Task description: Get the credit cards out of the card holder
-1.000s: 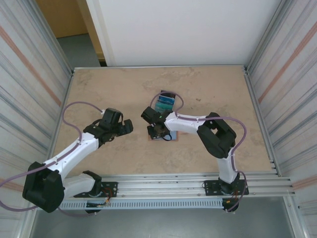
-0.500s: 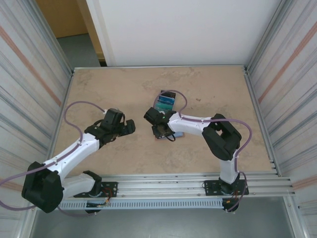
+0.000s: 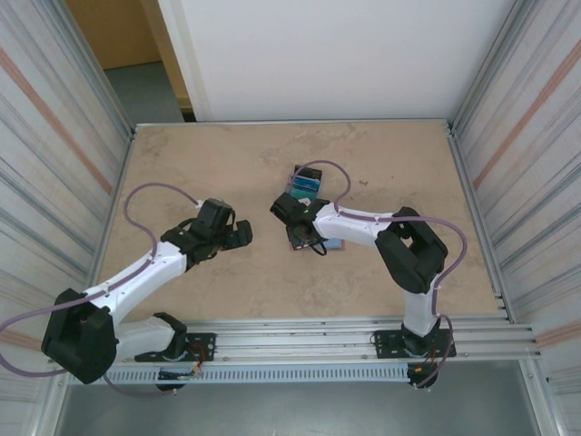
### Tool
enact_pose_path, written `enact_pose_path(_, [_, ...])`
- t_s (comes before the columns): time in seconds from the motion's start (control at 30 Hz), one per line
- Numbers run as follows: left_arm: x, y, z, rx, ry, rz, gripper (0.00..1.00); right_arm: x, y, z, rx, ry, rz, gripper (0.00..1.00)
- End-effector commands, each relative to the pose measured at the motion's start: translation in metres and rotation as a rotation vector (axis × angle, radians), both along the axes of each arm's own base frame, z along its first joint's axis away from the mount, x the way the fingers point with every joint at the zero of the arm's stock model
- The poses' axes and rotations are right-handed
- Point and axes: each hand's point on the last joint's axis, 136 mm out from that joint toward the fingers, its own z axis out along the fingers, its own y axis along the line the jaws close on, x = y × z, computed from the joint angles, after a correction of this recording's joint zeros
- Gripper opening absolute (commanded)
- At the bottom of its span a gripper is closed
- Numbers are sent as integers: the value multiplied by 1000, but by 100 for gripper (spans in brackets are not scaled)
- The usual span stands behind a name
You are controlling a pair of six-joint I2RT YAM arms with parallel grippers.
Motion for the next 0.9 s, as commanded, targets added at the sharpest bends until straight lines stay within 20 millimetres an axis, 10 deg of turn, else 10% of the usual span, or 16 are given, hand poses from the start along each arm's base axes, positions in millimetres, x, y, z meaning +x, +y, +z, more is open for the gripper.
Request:
enact_pose_path(0.0, [10, -4, 13, -7, -44, 18, 99, 2, -3, 10, 38, -11, 3, 23])
enact_pose_path(0.6, [11, -8, 8, -2, -26, 9, 99, -2, 17, -5, 122, 44, 51, 54])
enact_pose_path(0.87, [12, -10, 6, 0, -20, 3, 99, -10, 10, -26, 122, 105, 24, 52])
